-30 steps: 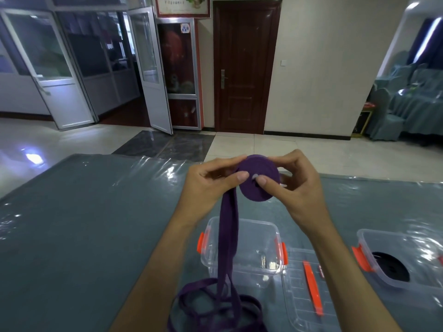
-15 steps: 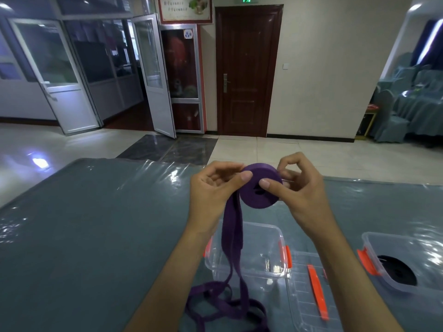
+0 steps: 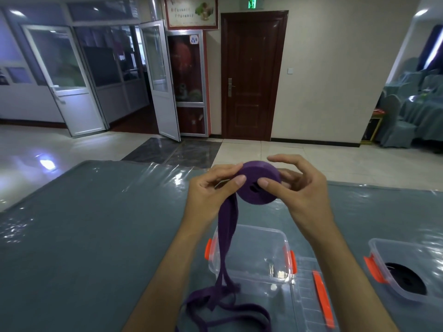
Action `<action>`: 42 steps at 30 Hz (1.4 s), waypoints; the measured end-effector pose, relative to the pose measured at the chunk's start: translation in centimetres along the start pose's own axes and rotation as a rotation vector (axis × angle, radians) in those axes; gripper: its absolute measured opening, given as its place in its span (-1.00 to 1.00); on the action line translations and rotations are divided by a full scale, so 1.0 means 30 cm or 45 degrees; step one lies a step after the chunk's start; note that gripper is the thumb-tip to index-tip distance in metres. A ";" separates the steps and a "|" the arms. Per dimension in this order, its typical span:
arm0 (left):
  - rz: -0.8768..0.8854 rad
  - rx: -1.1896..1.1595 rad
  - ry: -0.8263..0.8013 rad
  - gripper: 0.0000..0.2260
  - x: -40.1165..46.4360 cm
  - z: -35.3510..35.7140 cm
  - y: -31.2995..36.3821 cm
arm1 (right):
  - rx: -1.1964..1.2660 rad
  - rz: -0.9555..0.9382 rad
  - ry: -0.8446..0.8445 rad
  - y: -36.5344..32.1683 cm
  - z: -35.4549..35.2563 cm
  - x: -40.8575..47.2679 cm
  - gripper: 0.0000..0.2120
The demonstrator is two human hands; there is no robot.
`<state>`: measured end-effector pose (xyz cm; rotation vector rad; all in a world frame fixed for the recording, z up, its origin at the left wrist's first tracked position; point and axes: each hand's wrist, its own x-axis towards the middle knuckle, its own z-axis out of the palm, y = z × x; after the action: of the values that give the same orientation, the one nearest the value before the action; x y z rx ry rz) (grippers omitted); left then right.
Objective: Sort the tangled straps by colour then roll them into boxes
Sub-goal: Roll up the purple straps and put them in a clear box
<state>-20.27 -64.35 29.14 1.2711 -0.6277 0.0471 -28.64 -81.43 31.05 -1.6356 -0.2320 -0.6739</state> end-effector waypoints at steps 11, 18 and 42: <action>-0.064 -0.100 0.073 -0.79 -0.028 -0.010 -0.008 | -0.119 -0.045 -0.075 0.010 0.045 0.001 -0.54; -0.173 -0.194 -0.008 -0.75 -0.013 -0.013 0.023 | -0.047 0.020 0.031 0.022 0.044 0.002 -0.60; -0.157 -0.295 0.082 -0.81 -0.013 0.010 -0.027 | 0.107 0.215 -0.089 0.039 -0.011 -0.014 -0.77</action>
<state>-20.43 -64.76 28.30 1.0773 -0.4830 -0.0845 -28.49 -81.87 29.86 -1.5793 -0.1681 -0.4734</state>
